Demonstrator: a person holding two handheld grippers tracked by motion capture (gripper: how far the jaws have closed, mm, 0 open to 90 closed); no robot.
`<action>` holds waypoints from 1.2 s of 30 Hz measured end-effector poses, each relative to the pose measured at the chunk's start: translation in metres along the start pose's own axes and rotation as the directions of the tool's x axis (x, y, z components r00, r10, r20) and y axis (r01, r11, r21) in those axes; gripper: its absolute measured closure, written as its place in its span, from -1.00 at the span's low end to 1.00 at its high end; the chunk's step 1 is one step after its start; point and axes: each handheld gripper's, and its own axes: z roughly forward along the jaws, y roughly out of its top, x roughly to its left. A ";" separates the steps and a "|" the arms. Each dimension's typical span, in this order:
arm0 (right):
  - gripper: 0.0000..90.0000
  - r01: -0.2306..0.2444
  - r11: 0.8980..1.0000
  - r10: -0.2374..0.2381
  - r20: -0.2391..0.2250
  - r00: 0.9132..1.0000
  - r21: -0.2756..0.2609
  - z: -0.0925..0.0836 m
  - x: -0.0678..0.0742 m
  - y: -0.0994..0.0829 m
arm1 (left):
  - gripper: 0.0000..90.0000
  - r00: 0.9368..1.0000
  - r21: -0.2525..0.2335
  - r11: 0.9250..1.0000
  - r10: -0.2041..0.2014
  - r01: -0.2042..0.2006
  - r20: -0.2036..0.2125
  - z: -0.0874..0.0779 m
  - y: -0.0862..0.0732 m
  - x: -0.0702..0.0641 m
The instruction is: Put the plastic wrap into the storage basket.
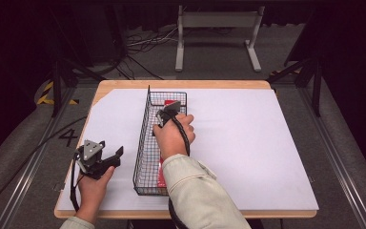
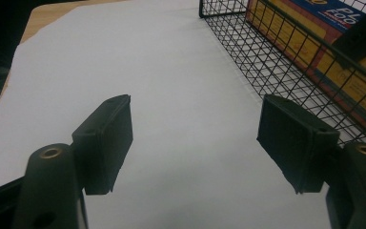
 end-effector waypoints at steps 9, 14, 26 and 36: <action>-0.25 -0.006 1.000 0.006 -0.020 1.000 -0.008 -0.008 -0.003 0.003 | -0.38 1.000 0.001 1.000 -0.001 0.001 -0.001 0.000 0.000 0.000; -0.29 0.010 0.999 -0.012 -0.035 0.999 -0.040 -0.013 -0.004 0.004 | -0.38 1.000 0.003 1.000 -0.001 0.001 -0.003 0.000 0.000 0.001; -0.33 0.036 0.994 -0.046 -0.095 0.994 -0.104 -0.034 -0.009 0.005 | -0.38 1.000 0.006 1.000 0.001 -0.001 -0.012 -0.001 -0.001 0.002; -0.35 0.039 0.988 -0.064 -0.166 0.984 -0.147 -0.061 -0.028 0.010 | -0.38 1.000 0.010 1.000 0.000 0.001 -0.019 0.000 -0.002 0.001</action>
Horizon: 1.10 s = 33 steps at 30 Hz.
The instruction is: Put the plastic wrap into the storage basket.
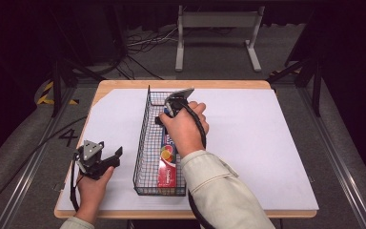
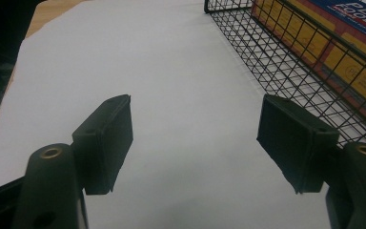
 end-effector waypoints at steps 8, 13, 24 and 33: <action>-0.37 0.022 0.999 -0.022 -0.022 1.000 -0.038 -0.027 -0.021 0.006 | -0.38 1.000 0.002 1.000 0.000 0.000 -0.003 -0.001 0.000 0.000; -0.37 0.018 0.999 -0.019 -0.023 1.000 -0.034 -0.040 -0.038 0.009 | -0.38 1.000 0.003 1.000 0.002 -0.002 0.001 0.001 0.000 0.000; -0.49 0.043 0.998 -0.045 -0.040 0.998 -0.047 -0.061 -0.086 0.007 | -0.39 1.000 0.013 1.000 0.012 -0.012 -0.001 0.004 0.001 -0.002; -0.54 0.056 0.996 -0.060 -0.057 0.997 -0.071 -0.075 -0.112 0.005 | -0.39 1.000 0.016 1.000 0.007 -0.007 -0.002 0.004 0.000 -0.001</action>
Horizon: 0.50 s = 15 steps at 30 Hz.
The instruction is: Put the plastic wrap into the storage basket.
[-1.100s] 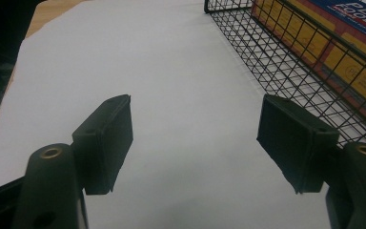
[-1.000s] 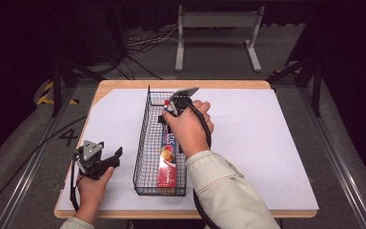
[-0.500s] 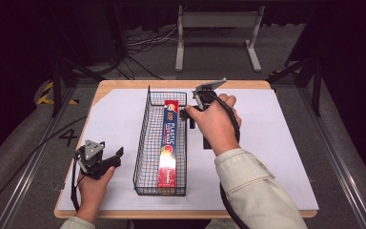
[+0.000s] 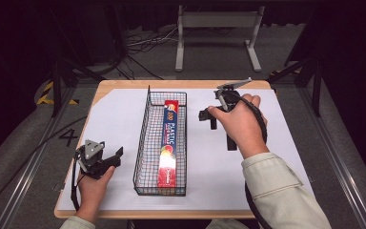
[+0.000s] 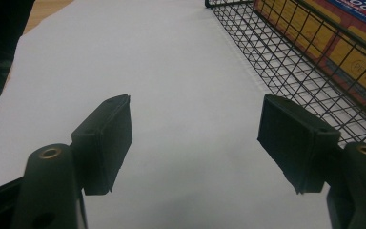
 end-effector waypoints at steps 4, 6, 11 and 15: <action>-0.56 0.032 0.999 -0.032 -0.012 0.999 -0.005 -0.006 -0.013 -0.003 | -0.39 1.000 0.000 1.000 0.002 -0.002 -0.002 -0.001 0.000 0.000; -0.56 0.059 0.998 -0.059 -0.015 0.998 -0.015 -0.009 -0.020 -0.004 | -0.39 1.000 0.005 1.000 -0.001 0.001 -0.001 -0.002 0.000 0.002; -0.57 0.129 0.987 -0.134 -0.043 0.990 -0.091 -0.011 -0.042 -0.011 | -0.40 1.000 0.017 1.000 0.019 -0.019 -0.010 -0.004 -0.003 0.002; -0.57 0.161 0.978 -0.169 -0.053 0.984 -0.133 -0.013 -0.052 -0.014 | -0.41 1.000 0.018 1.000 0.018 -0.018 -0.015 -0.008 -0.005 0.004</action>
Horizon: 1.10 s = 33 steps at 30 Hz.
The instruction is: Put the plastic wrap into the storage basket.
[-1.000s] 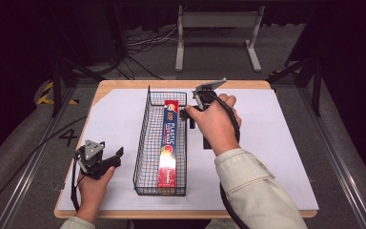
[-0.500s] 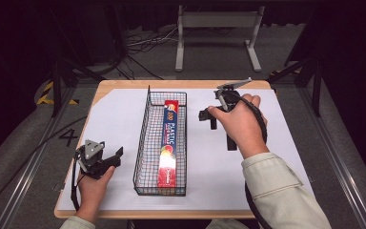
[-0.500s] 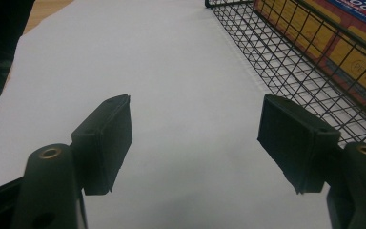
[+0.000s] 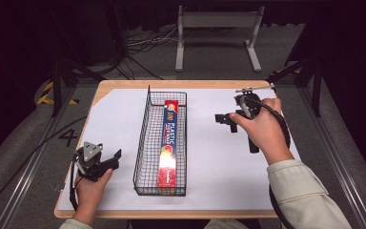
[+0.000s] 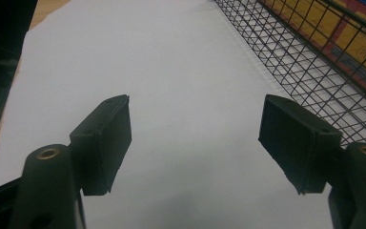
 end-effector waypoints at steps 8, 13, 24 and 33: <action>-0.58 0.082 0.993 -0.085 -0.039 0.996 -0.086 -0.007 -0.029 -0.019 | -0.41 1.000 0.003 1.000 -0.004 0.004 -0.024 -0.010 -0.006 0.005; -0.58 0.114 0.988 -0.121 -0.061 0.991 -0.106 -0.005 -0.038 -0.032 | -0.41 0.999 0.005 1.000 -0.024 0.024 -0.026 -0.012 -0.009 0.010; -0.61 0.184 0.973 -0.198 -0.088 0.976 -0.141 0.015 -0.057 -0.074 | -0.41 1.000 0.005 1.000 -0.026 0.026 -0.016 -0.013 -0.012 0.012; -0.67 0.174 0.971 -0.185 -0.051 0.981 -0.164 0.030 -0.072 -0.111 | -0.42 1.000 -0.001 1.000 -0.019 0.019 -0.005 -0.013 -0.014 0.012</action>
